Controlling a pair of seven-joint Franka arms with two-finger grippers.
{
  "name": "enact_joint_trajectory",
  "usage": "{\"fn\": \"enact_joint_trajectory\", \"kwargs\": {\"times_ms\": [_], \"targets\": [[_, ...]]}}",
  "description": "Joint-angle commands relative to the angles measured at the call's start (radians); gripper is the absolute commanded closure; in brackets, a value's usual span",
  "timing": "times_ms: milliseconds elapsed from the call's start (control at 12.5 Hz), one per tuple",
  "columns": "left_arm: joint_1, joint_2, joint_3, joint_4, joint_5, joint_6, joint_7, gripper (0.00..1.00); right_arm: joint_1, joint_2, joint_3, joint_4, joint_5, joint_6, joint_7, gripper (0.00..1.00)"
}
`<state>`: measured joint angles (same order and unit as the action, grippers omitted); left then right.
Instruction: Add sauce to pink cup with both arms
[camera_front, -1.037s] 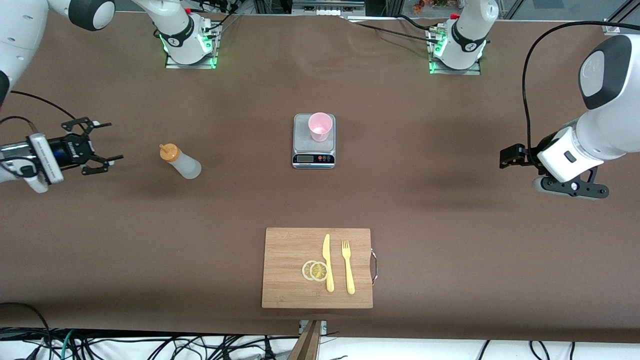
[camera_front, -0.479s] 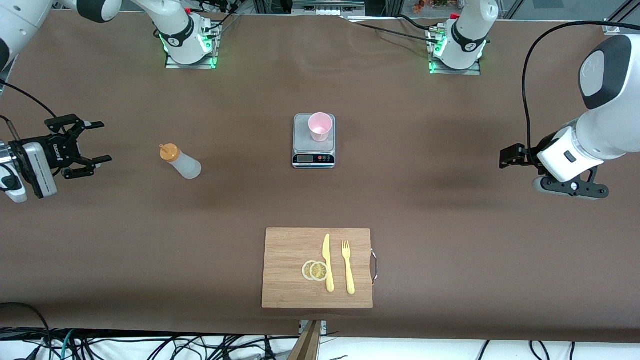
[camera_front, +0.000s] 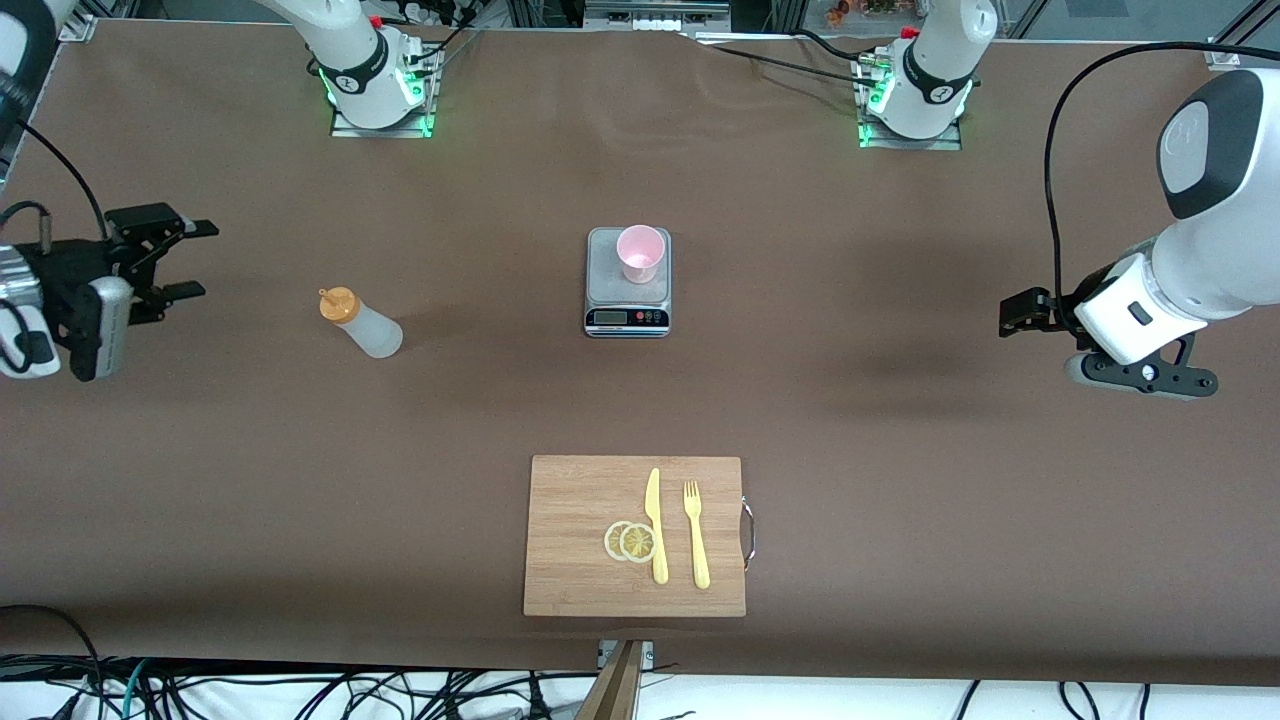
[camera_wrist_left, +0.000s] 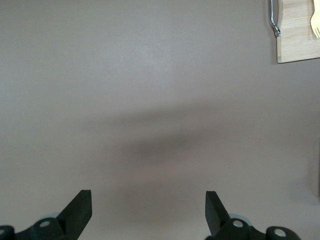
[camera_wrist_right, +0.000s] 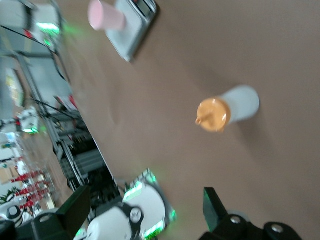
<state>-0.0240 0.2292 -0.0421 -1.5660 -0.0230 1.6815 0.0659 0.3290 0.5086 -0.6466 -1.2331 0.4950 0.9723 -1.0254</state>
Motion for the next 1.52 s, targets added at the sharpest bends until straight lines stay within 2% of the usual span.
{"fn": "enact_joint_trajectory", "kwargs": {"times_ms": [0, 160, 239, 319, 399, 479, 559, 718, 957, 1117, 1277, 1436], "targets": [[-0.005, 0.007, 0.004, 0.024, 0.008, -0.020, 0.015, 0.00, -0.011, -0.200, 0.198, -0.109, -0.287, 0.060, 0.175, 0.00], [-0.005, 0.007, 0.004, 0.024, 0.008, -0.020, 0.015, 0.00, -0.072, -0.325, 0.307, -0.248, -0.422, 0.168, 0.275, 0.00], [-0.005, 0.007, 0.004, 0.024, 0.008, -0.020, 0.015, 0.00, -0.155, -0.411, 0.397, -0.370, -0.452, 0.263, 0.336, 0.00], [-0.005, 0.007, 0.004, 0.024, 0.008, -0.022, 0.015, 0.00, -0.224, -0.506, 0.460, -0.499, -0.475, 0.363, 0.413, 0.00], [-0.005, 0.007, 0.004, 0.024, 0.008, -0.022, 0.015, 0.00, -0.240, -0.592, 0.478, -0.605, -0.487, 0.444, 0.548, 0.00], [-0.005, 0.007, 0.004, 0.024, 0.008, -0.020, 0.015, 0.00, -0.243, -0.625, 0.488, -0.652, -0.487, 0.497, 0.691, 0.00], [-0.005, 0.007, 0.004, 0.024, 0.008, -0.020, 0.015, 0.00, -0.249, -0.625, 0.496, -0.648, -0.495, 0.505, 0.758, 0.00], [-0.005, 0.007, 0.004, 0.024, 0.008, -0.020, 0.015, 0.00, -0.258, -0.610, 0.496, -0.631, -0.547, 0.558, 0.759, 0.00], [-0.005, 0.007, 0.004, 0.024, 0.008, -0.020, 0.015, 0.00, -0.257, -0.555, 0.496, -0.557, -0.543, 0.687, 0.751, 0.00], [-0.005, 0.007, 0.004, 0.023, 0.008, -0.020, 0.015, 0.00, -0.246, -0.545, 0.519, -0.498, -0.532, 0.645, 0.763, 0.00], [-0.007, 0.009, 0.004, 0.023, 0.008, -0.020, 0.015, 0.00, -0.248, -0.541, 0.524, -0.491, -0.503, 0.635, 0.922, 0.00], [-0.007, 0.007, 0.002, 0.023, 0.008, -0.022, 0.014, 0.00, -0.211, -0.481, 0.530, -0.394, -0.507, 0.582, 1.027, 0.00]]}}
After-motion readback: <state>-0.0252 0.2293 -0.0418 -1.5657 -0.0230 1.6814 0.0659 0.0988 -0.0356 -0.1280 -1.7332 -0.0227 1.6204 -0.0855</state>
